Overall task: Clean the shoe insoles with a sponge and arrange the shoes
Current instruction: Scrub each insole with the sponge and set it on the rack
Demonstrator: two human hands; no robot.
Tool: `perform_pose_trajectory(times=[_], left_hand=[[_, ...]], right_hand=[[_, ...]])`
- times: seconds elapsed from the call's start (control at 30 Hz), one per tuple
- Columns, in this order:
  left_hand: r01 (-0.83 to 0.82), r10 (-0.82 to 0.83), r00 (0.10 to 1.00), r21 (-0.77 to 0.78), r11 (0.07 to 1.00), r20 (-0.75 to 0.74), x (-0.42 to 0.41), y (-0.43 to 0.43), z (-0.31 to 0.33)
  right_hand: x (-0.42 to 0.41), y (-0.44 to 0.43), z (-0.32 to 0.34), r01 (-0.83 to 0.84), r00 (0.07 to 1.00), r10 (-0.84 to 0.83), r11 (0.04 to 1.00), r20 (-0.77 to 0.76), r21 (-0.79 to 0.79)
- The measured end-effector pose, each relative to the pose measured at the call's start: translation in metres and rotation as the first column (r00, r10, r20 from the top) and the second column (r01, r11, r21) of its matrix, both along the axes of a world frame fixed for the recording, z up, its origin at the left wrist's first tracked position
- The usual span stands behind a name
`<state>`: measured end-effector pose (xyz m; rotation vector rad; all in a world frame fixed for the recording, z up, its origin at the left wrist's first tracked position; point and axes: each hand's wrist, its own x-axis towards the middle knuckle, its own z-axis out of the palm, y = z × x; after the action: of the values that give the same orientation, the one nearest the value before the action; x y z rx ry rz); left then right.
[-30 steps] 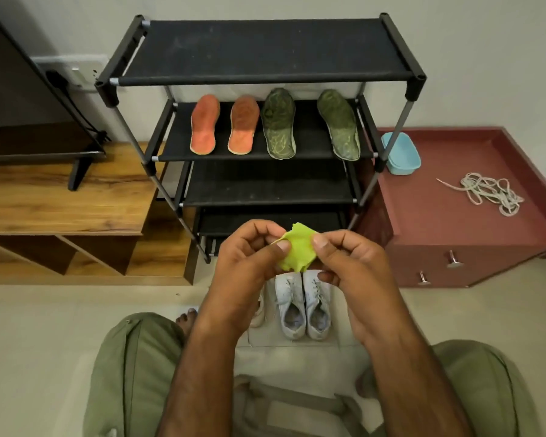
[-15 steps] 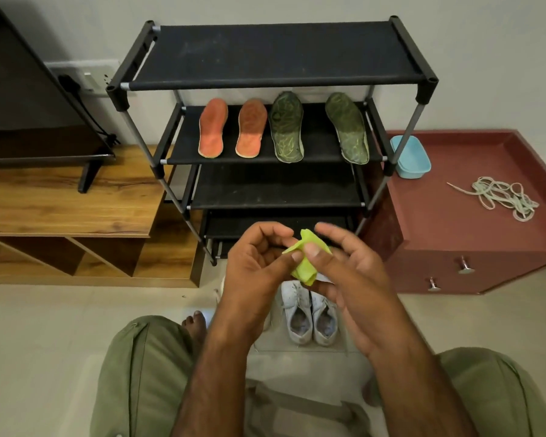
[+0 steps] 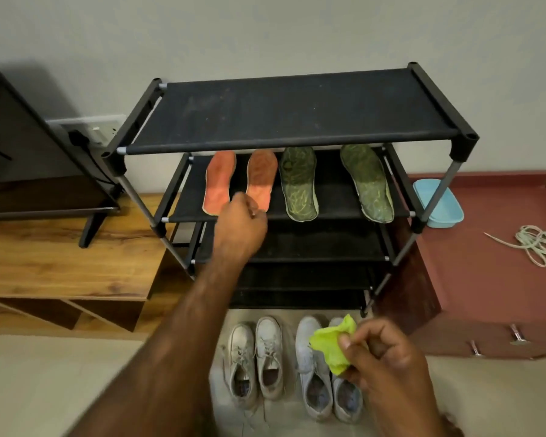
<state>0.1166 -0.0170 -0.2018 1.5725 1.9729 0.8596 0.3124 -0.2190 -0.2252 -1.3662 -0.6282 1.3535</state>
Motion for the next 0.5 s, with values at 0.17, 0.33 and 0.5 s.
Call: perform_pose_trajectory(times=[0.17, 0.33, 0.5], left_hand=[[-0.043, -0.012, 0.909, -0.123, 0.992, -0.416, 0.004, 0.072, -0.007], [-0.131, 0.046, 0.920, -0.195, 0.972, -0.389, 0.005, 0.083, -0.017], [-0.241, 0.264, 0.960, -0.206, 0.948, 0.095, 0.004, 0.073, 0.000]], right_hand=[[0.008, 0.007, -0.008, -0.039, 0.999, 0.039, 0.999, 0.022, -0.034], [0.015, 0.010, -0.013, -0.063, 0.996, 0.067, 0.996, 0.060, -0.068], [0.016, 0.008, -0.011, -0.066, 0.995, 0.071, 0.994, 0.062, -0.084]])
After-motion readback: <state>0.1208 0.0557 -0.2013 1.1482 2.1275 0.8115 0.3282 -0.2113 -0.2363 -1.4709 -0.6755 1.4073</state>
